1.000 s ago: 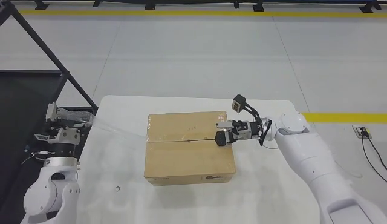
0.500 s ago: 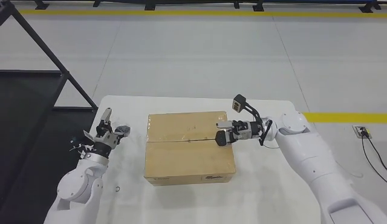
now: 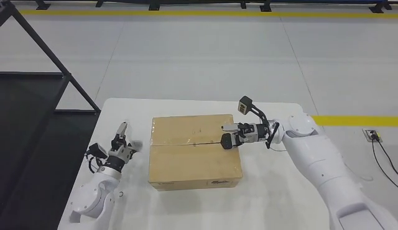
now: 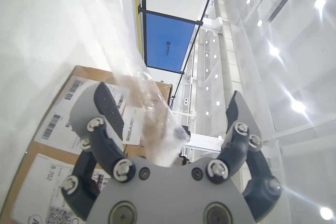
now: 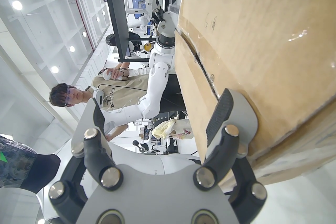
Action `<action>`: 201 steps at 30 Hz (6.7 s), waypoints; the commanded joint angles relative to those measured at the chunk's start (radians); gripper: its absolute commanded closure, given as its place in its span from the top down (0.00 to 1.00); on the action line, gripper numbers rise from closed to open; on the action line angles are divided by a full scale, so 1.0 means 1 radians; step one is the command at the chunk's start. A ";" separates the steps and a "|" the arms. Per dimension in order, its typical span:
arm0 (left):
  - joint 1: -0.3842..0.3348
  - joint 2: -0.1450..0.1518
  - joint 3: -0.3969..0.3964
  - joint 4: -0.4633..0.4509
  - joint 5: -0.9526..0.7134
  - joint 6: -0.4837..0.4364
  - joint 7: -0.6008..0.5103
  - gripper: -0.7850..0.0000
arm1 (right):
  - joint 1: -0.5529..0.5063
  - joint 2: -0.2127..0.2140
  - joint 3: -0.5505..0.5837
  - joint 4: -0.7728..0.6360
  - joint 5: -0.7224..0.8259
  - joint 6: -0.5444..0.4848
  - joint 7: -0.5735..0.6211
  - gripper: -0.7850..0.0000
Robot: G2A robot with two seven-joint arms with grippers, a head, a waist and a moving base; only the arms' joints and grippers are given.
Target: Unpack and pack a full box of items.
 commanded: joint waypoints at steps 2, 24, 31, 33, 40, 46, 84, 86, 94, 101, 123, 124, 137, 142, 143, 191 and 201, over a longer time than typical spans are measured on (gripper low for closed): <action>0.052 -0.002 -0.026 -0.031 -0.029 -0.038 0.046 1.00 | 0.001 0.000 0.000 0.006 0.002 -0.002 -0.002 1.00; -0.045 -0.025 0.085 0.049 0.042 -0.082 0.052 1.00 | 0.009 0.001 -0.011 -0.002 0.001 -0.002 -0.002 1.00; -0.007 -0.026 0.045 0.008 0.081 -0.162 0.125 1.00 | 0.006 0.005 -0.010 -0.004 0.003 -0.004 -0.004 1.00; 0.010 -0.025 0.031 -0.015 0.078 -0.182 0.128 1.00 | 0.006 0.005 -0.010 -0.003 0.004 -0.002 -0.002 1.00; 0.006 -0.026 0.044 -0.025 0.108 -0.151 0.081 1.00 | 0.015 0.001 -0.018 -0.005 0.003 0.001 0.001 1.00; -0.044 -0.029 0.085 0.069 0.114 -0.043 0.000 1.00 | 0.017 0.001 -0.021 0.000 0.003 0.000 0.000 1.00; -0.136 -0.037 0.036 0.102 0.111 -0.172 -0.048 1.00 | 0.020 0.002 -0.023 0.016 0.015 -0.004 -0.004 1.00; -0.132 -0.039 0.027 0.096 0.092 -0.179 -0.011 1.00 | 0.020 0.002 -0.024 0.015 0.014 -0.004 -0.004 1.00; -0.094 -0.047 -0.010 0.041 0.006 -0.220 0.078 1.00 | 0.021 0.004 -0.023 0.013 0.013 -0.004 -0.004 1.00; 0.023 -0.046 -0.096 -0.057 -0.020 -0.301 0.157 1.00 | 0.026 0.003 -0.026 0.013 0.011 0.000 0.000 1.00; 0.161 -0.040 -0.142 -0.009 -0.045 -0.085 0.058 1.00 | 0.060 -0.015 -0.047 0.032 0.009 0.006 0.006 1.00; 0.162 -0.042 -0.128 -0.011 -0.043 -0.080 0.047 1.00 | 0.060 -0.016 -0.048 0.031 0.008 0.007 0.007 1.00; 0.097 -0.052 -0.014 -0.019 0.043 -0.044 0.009 1.00 | 0.052 -0.013 -0.049 0.030 0.008 0.004 0.004 1.00; 0.029 -0.060 -0.009 0.029 -0.030 -0.054 0.032 1.00 | 0.040 -0.005 -0.041 0.021 0.011 0.000 0.001 1.00; 0.017 -0.061 -0.012 0.038 -0.043 -0.053 0.036 1.00 | 0.037 -0.004 -0.040 0.018 0.010 0.001 0.001 1.00; 0.017 -0.074 0.084 -0.422 0.138 -0.068 0.081 1.00 | 0.012 0.024 -0.028 0.007 -0.011 -0.004 -0.004 1.00; -0.087 -0.094 0.239 -0.379 0.227 -0.010 0.109 1.00 | 0.000 0.039 -0.015 -0.009 -0.023 -0.010 -0.010 1.00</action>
